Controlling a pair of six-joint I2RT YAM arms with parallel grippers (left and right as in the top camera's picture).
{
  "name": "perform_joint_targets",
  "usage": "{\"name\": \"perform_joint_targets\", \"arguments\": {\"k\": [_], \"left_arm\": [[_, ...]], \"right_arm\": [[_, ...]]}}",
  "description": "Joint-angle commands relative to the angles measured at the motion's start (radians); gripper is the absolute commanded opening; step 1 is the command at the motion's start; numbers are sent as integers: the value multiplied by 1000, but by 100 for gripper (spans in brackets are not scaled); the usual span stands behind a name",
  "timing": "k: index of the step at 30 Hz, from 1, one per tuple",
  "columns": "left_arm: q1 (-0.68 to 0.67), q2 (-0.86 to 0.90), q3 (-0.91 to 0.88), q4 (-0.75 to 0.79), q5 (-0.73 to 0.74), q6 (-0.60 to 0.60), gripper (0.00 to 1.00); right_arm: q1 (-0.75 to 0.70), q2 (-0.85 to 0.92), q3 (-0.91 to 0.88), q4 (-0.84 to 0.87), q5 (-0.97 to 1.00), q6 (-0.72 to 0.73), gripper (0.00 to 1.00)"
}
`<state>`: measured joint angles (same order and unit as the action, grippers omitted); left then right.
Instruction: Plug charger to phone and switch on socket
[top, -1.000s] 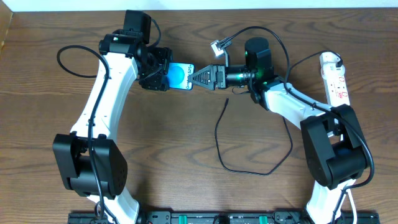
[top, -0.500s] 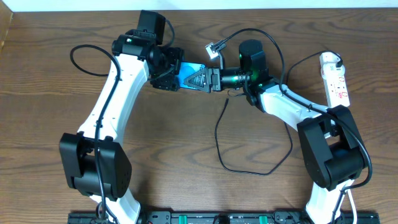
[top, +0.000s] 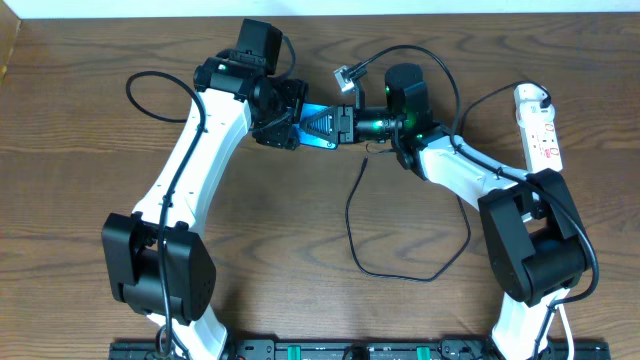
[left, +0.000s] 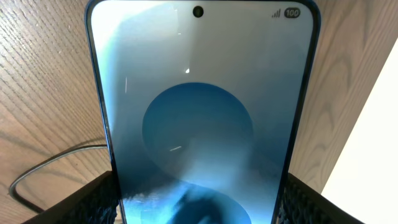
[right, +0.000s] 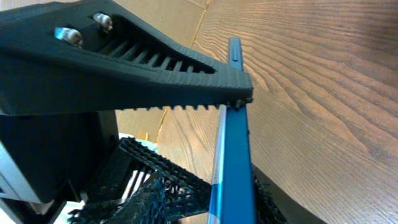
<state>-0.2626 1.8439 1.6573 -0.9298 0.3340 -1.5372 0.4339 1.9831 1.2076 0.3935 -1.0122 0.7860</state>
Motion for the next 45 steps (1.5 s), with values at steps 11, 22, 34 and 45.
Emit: {"name": "perform_joint_targets", "arguments": {"k": [11, 22, 34, 45], "left_arm": [[-3, -31, 15, 4, 13, -5, 24], [-2, -31, 15, 53, 150, 159, 91], [-2, -31, 15, 275, 205, 202, 91], [-3, -31, 15, 412, 100, 201, 91]], "right_arm": [[1, 5, 13, -24, 8, 6, 1], [-151, 5, 13, -75, 37, 12, 1], [-319, 5, 13, -94, 87, 629, 1], [-278, 5, 13, 264, 25, 1126, 1]]}}
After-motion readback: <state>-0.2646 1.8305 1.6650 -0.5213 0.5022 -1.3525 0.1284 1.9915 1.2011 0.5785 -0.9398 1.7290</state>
